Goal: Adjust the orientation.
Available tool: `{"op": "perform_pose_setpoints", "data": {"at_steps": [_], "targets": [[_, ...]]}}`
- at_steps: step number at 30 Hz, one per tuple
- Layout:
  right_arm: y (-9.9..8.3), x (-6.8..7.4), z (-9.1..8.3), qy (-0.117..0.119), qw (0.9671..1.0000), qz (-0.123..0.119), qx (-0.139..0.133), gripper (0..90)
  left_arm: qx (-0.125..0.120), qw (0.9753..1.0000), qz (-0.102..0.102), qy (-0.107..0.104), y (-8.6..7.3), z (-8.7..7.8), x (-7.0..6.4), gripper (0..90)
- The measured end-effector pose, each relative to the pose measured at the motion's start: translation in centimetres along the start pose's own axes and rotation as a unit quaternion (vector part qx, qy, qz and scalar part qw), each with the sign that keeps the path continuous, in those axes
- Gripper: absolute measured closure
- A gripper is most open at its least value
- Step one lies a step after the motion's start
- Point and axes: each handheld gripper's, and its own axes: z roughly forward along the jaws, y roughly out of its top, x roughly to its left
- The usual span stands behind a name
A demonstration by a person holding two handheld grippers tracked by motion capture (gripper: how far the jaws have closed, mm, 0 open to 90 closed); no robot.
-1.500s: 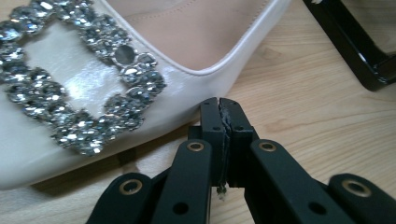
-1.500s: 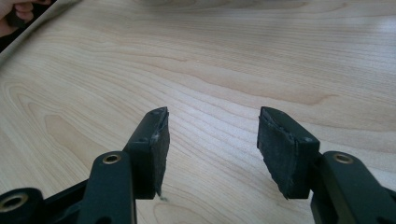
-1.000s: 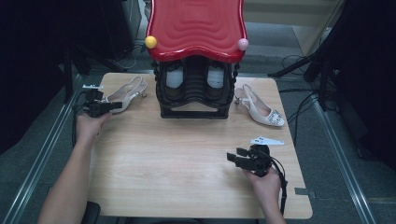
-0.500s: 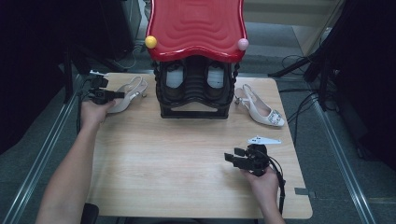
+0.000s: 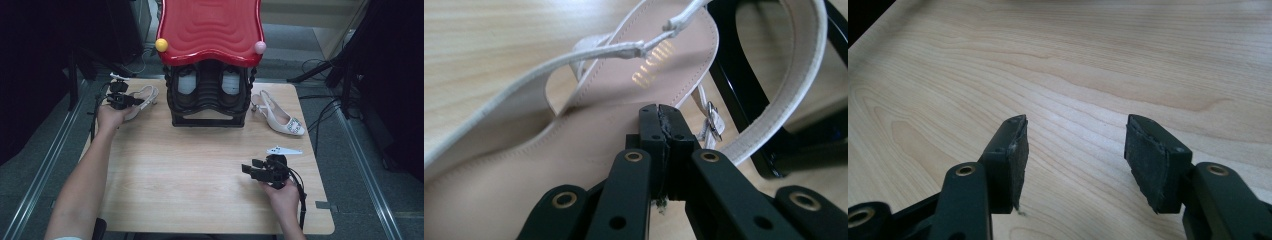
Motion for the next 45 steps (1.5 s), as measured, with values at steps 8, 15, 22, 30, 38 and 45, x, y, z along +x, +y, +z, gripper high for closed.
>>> {"op": "perform_pose_setpoints", "data": {"at_steps": [8, 15, 22, 30, 38, 45], "targets": [[0.0, 0.0, 0.1, 0.000, 1.0000, -0.002, 0.000, 43.1, 0.012, 0.9999, 0.012, 0.001, -0.5, -0.5, -0.5, 88.5], [0.2, 0.1, 0.3, 0.002, 1.0000, -0.004, 0.000, 43.0, 0.010, 0.9996, 0.004, -0.026, -1.5, -1.1, -0.2, 88.8], [0.7, 0.5, 1.0, 0.005, 0.9999, -0.013, 0.004, 43.0, 0.028, 0.9992, 0.019, -0.021, -2.3, -1.4, -0.5, 88.7], [1.3, 1.1, 1.4, 0.017, 0.9996, -0.023, 0.004, 43.0, 0.040, 0.9987, 0.025, -0.021, -3.2, -2.0, -0.3, 89.1], [1.7, 1.5, 2.2, 0.027, 0.9992, -0.030, 0.003, 43.0, 0.035, 0.9992, 0.021, 0.000, -2.9, -2.7, 0.3, 88.9], [2.0, 1.7, 2.3, 0.029, 0.9991, -0.032, 0.006, 43.0, 0.018, 0.9998, -0.005, 0.000, -2.7, -3.4, 1.0, 87.6]]}}
